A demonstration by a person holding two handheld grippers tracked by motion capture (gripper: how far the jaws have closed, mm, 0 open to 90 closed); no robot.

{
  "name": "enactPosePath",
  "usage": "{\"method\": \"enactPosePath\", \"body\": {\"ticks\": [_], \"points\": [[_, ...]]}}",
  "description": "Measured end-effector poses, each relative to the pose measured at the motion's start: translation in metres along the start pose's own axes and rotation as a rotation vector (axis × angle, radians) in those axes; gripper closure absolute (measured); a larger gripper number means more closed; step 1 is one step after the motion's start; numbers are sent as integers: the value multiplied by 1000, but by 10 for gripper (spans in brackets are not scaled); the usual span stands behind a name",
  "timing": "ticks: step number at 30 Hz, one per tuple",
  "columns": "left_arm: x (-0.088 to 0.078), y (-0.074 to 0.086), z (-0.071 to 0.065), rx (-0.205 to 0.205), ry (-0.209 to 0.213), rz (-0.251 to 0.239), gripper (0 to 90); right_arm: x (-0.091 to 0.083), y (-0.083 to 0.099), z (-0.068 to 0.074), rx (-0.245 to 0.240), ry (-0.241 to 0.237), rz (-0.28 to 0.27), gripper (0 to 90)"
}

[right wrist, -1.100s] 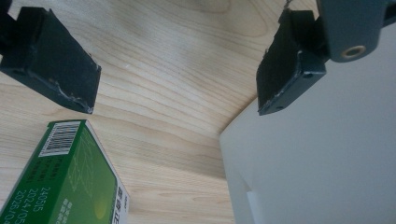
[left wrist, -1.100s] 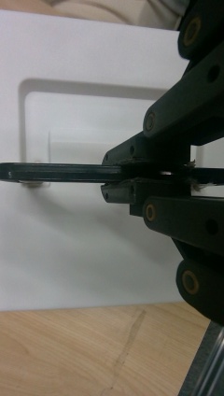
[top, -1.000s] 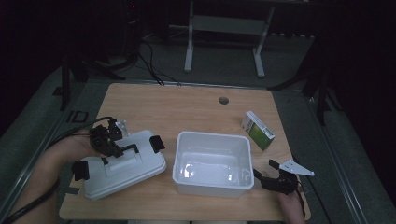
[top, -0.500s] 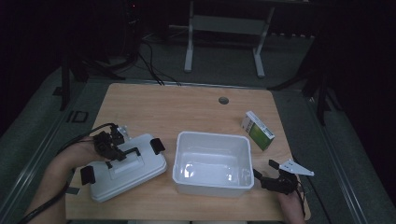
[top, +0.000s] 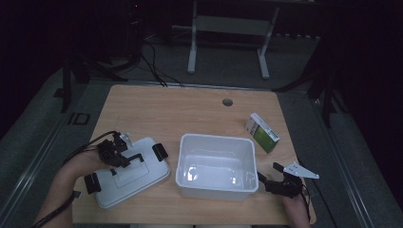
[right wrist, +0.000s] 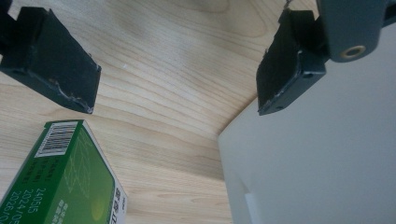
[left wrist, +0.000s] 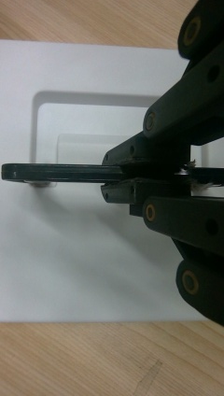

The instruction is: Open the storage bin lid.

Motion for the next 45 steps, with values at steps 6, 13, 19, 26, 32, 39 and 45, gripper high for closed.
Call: {"method": "enactPosePath", "body": {"ticks": [6, 13, 19, 26, 32, 39, 45], "points": [[0, 4, 3, -28, -37, -39, 829, 0, 0, 0, -5, 2, 3, 135], [-1, 9, 5, -46, -55, -51, 763, 0, 0, 0, -6, 2, 4, 135], [1, 8, 7, -60, -44, -23, 667, 1, 0, 1, -4, 1, 7, 135], [-3, 3, 13, -91, -57, -27, 435, 1, -1, 1, -11, -11, 16, 140], [-3, 1, 11, -78, -50, 12, 389, 1, -2, 1, -22, -26, 23, 139], [-3, 2, 11, -76, -45, 35, 388, 0, -5, -1, -18, -38, 26, 136], [-2, 3, 10, -70, -54, 50, 388, -2, -7, -2, -24, -40, 40, 135]]}}
Point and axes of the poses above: each handheld gripper's, and its own axes: x roughly forward along the jaws, y roughly out of its underside, z roughly to its left, the point moved 1 cm from there along x, roughly forward along the jaws, and after that the axes turned 5 degrees about -z, right-handed, at the moved point
